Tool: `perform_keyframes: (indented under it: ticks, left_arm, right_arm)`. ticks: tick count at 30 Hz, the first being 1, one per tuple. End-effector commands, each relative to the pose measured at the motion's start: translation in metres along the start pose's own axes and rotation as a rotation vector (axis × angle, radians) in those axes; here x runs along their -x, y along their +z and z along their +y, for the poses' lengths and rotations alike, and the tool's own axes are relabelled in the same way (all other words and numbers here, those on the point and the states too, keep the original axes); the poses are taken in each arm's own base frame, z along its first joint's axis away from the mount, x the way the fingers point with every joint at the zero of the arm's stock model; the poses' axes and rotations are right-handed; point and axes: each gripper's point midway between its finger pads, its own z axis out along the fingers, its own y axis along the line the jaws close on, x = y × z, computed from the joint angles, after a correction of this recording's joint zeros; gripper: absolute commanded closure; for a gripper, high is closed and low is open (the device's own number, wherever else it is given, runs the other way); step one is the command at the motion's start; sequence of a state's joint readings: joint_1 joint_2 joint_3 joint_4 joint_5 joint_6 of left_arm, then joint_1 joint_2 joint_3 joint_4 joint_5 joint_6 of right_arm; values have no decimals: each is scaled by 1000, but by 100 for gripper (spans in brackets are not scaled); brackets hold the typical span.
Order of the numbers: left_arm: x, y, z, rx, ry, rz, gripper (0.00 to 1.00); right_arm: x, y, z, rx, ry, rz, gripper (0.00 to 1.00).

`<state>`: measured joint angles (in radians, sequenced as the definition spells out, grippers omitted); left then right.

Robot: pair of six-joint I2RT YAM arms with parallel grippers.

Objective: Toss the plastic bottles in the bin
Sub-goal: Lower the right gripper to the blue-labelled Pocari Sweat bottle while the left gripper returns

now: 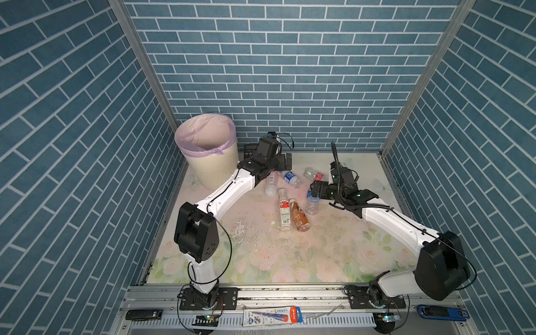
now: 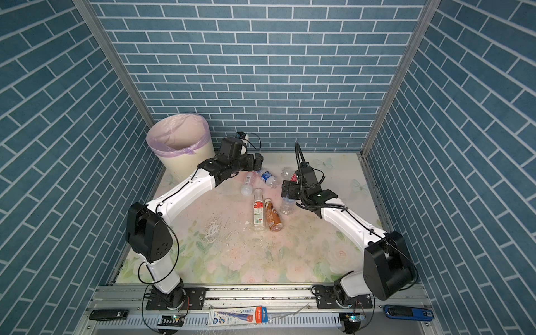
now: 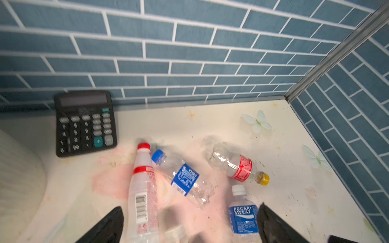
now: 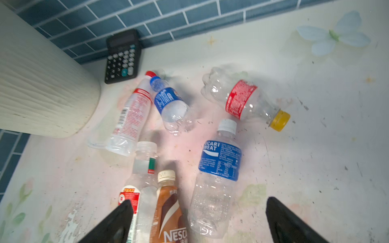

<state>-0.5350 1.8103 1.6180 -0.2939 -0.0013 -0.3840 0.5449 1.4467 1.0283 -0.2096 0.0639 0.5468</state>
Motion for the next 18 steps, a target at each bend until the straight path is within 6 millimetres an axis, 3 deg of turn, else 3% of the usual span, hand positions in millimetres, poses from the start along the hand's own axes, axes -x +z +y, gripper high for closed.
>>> perform_keyframes:
  ticks: [1,7,18]
  left_arm:
    - [13,-17,-14,-75,-117,-47,1]
    - [-13,-19,-6,-82,-170,-14,1]
    - [-45,-17,3,-75,-220,40,1]
  right_arm:
    - [-28,20,-14,-55,61,67,5]
    - [-58,47,-18,-66,82,152,12]
    - [-90,84,-21,-74,97,267,21]
